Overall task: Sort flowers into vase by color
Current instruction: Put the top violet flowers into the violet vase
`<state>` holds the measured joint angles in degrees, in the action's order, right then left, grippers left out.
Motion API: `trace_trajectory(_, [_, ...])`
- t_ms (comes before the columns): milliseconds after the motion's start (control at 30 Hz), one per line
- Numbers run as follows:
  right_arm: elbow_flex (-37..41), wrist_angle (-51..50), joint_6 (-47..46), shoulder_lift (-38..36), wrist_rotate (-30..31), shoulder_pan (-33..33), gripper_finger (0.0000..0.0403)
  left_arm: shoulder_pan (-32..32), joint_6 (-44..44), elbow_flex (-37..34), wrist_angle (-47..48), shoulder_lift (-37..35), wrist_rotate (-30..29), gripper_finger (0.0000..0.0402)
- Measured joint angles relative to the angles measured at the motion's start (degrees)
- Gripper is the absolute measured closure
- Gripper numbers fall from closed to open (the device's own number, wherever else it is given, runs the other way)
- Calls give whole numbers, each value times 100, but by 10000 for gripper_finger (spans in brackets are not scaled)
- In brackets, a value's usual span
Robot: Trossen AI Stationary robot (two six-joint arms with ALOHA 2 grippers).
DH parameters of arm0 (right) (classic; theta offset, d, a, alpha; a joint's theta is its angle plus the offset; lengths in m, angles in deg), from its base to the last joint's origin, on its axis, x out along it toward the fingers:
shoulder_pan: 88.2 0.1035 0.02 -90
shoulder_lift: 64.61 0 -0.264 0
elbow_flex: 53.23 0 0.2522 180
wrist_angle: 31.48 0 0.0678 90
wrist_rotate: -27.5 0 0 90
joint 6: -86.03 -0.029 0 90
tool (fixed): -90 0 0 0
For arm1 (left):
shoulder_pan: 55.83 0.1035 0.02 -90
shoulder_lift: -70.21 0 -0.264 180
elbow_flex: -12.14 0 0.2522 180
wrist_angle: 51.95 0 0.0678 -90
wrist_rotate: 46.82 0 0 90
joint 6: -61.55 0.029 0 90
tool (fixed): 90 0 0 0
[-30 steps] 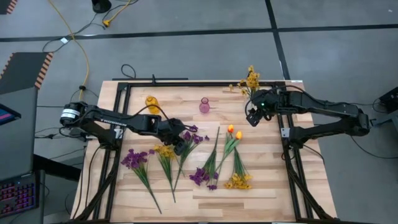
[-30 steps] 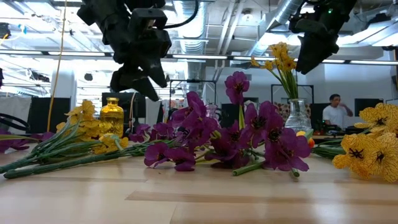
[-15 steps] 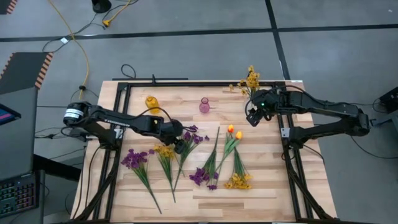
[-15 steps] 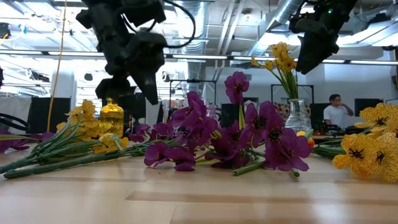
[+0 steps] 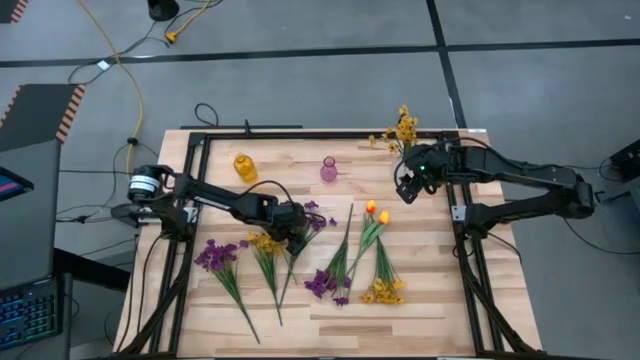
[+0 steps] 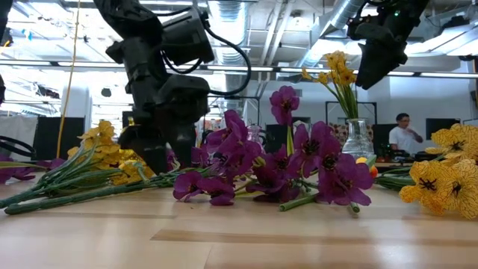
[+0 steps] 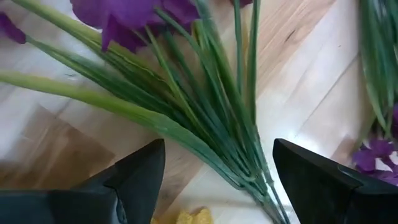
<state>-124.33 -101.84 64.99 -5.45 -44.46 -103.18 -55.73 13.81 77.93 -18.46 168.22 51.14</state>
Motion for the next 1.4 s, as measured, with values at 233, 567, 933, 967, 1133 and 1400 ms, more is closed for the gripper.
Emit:
trace_trajectory(233, [0,-13,0,0,0,0,168,-36,-170,2,-163,49,-170,116])
trace_trajectory(567, [0,-11,0,0,0,0,168,-272,-355,4,-349,208,-550,135])
trace_trajectory(933, [0,-12,0,0,0,0,168,-380,-402,4,-269,242,-984,280])
trace_trajectory(967, [0,-14,0,0,0,0,168,-382,-398,4,-271,244,-1002,296])
trace_trajectory(1133, [0,-20,0,-66,0,0,169,-355,-348,2,-299,240,-1003,367])
trace_trajectory(1400, [0,-52,0,-703,0,1,181,-233,-348,0,-384,242,-823,389])
